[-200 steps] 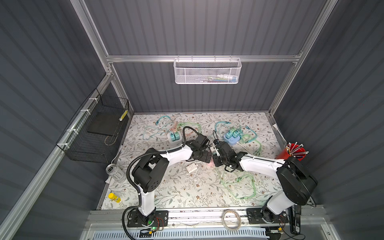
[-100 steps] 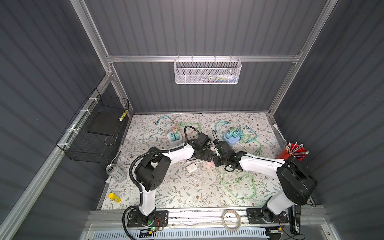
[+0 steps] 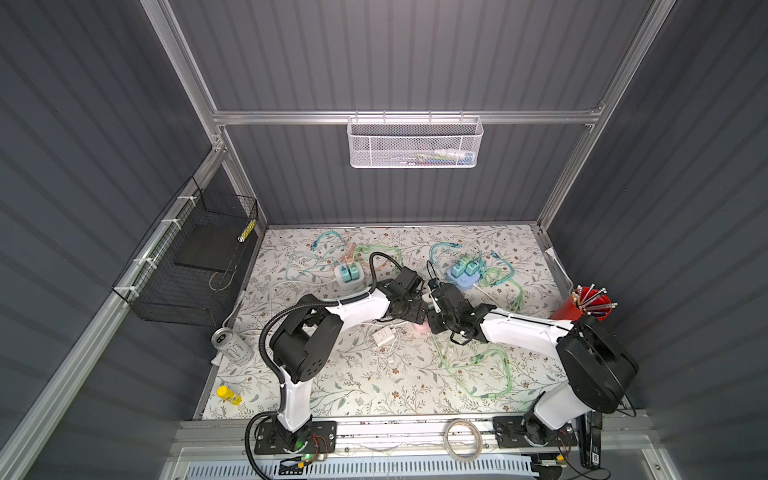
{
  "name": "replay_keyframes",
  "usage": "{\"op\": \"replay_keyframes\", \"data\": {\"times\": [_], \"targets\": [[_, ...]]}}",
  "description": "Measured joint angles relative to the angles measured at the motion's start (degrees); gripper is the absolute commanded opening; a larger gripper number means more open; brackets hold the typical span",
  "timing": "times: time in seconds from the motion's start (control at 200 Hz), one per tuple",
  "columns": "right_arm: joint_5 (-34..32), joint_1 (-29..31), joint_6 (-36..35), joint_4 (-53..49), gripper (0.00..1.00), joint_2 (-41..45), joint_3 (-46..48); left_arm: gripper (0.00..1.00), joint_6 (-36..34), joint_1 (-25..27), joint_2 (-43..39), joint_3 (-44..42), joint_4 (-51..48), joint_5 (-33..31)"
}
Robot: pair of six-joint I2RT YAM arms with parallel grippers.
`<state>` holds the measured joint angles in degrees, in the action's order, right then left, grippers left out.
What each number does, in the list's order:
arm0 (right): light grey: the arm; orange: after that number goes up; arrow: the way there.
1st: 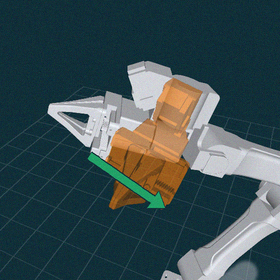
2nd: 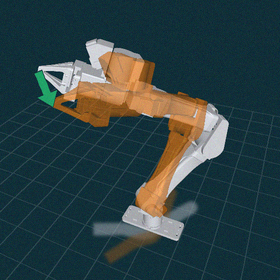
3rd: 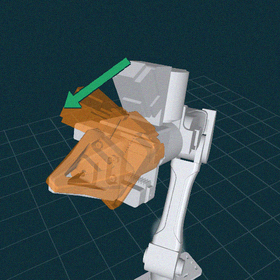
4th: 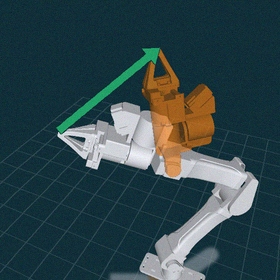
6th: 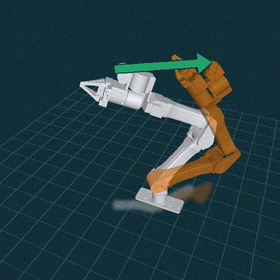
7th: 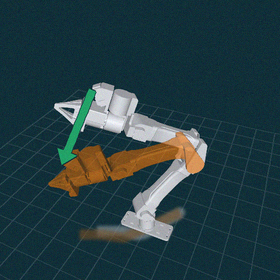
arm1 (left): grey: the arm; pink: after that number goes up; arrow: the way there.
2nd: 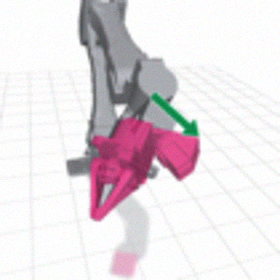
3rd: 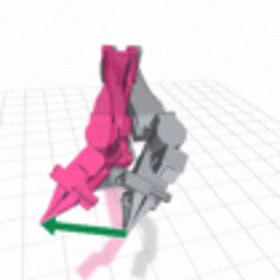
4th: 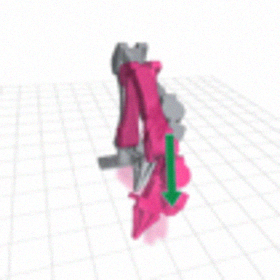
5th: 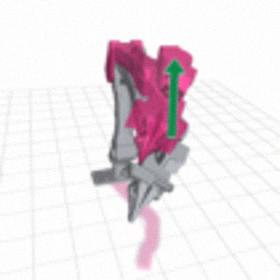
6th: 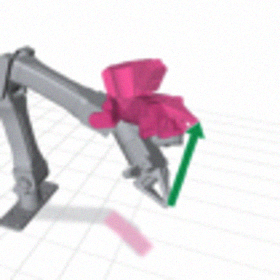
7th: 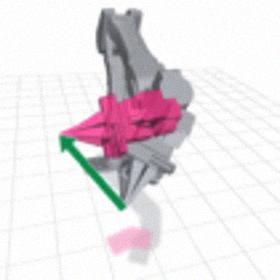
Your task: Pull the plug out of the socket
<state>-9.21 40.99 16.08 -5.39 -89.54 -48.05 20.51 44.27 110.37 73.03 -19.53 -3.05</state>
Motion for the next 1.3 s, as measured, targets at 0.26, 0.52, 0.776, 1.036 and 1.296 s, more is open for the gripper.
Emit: {"op": "replay_keyframes", "data": {"times": [0.26, 0.52, 0.776, 1.036, 1.296], "targets": [[0.1, 0.0, 0.4, 1.0, 0.00, 1.2, 0.0, 0.95, 0.3, 0.0, -0.2, -0.8, 1.6, -0.2], [-0.7, 0.0, 0.2, 0.9, 0.00, 1.5, 0.2, 0.95, 0.5, 0.0, -0.6, -1.8, 2.8, -0.4], [0.5, -2.2, 0.2, 1.9, 0.00, 5.2, 3.2, 0.97, 0.6, 0.0, -1.2, -3.0, 4.4, -0.4], [6.4, -7.2, 1.0, 4.8, 0.02, 10.0, 9.3, 0.98, 0.6, 0.0, -2.0, -4.3, 5.5, -0.9], [15.1, -14.0, 3.8, 8.8, 0.04, 11.6, 14.1, 0.99, 0.6, 0.0, -2.8, -5.3, 5.8, -1.4]]}}
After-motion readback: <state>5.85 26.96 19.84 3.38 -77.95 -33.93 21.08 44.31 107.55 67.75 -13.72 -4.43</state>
